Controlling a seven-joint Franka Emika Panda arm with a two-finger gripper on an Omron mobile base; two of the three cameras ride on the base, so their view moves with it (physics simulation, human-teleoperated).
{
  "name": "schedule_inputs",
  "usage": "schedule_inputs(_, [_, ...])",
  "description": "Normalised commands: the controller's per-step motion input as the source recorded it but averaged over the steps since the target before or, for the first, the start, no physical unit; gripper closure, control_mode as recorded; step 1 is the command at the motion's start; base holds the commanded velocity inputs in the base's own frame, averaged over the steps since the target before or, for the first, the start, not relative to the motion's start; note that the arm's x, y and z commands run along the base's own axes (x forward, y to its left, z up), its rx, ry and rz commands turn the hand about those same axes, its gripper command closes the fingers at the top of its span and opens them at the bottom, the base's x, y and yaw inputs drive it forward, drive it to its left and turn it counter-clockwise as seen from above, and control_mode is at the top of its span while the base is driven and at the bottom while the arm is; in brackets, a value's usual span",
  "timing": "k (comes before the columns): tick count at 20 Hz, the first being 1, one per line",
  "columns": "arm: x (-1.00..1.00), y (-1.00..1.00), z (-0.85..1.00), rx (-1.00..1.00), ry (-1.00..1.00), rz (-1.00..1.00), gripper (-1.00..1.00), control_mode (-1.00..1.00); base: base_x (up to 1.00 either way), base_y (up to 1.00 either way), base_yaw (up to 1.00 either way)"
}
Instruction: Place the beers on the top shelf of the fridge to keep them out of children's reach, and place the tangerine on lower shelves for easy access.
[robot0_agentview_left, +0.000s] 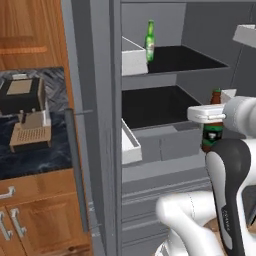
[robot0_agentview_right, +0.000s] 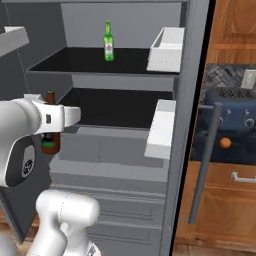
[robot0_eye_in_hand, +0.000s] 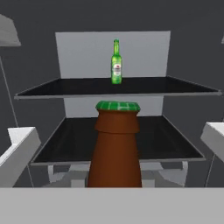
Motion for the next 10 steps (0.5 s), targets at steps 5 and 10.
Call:
schedule_inputs(5, [0.0,0.0,0.0,0.0,0.0,0.0,1.0,1.0,0.61,-0.02,0.0])
schedule_inputs(10, [0.0,0.0,0.0,0.0,0.0,0.0,1.0,1.0,0.64,0.0,0.0])
